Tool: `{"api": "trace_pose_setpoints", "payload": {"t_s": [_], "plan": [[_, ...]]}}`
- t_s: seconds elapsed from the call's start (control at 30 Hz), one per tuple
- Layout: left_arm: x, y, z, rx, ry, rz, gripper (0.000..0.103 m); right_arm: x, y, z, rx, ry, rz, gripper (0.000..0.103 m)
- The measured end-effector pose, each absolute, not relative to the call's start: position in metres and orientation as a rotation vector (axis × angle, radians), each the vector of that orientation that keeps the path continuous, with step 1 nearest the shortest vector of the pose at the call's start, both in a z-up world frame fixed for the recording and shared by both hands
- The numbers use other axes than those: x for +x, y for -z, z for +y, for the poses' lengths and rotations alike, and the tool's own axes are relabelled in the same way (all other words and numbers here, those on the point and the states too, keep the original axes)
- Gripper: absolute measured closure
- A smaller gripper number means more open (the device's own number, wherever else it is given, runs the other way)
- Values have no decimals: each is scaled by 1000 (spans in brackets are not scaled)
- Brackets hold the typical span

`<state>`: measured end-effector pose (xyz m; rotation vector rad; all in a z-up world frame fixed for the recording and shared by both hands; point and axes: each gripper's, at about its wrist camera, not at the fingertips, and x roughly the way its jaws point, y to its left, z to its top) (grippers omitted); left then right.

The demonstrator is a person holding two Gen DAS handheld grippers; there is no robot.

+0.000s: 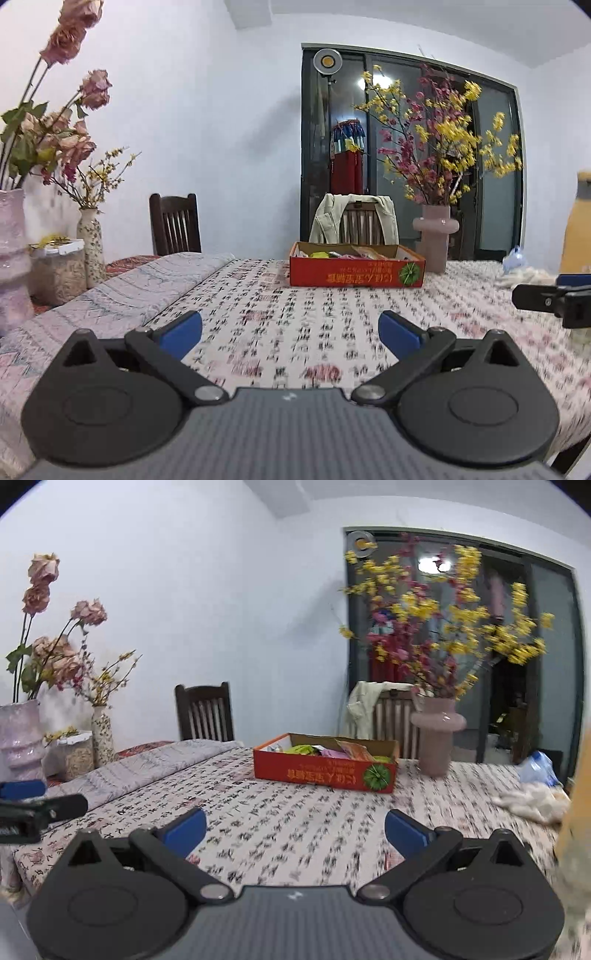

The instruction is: Organize snacks

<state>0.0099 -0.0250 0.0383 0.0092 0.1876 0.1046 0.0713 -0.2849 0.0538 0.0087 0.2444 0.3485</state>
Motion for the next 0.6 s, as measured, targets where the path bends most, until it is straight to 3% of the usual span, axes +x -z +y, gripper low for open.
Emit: {"api": "trace_pose_setpoints", "payload": {"t_s": [0.33, 0.6], "plan": [[-36, 11, -57, 102, -84, 194, 0, -8, 16, -278, 66, -289, 267, 0], [-33, 11, -57, 85, -67, 198, 0, -8, 18, -278, 59, -262, 273, 0]]}}
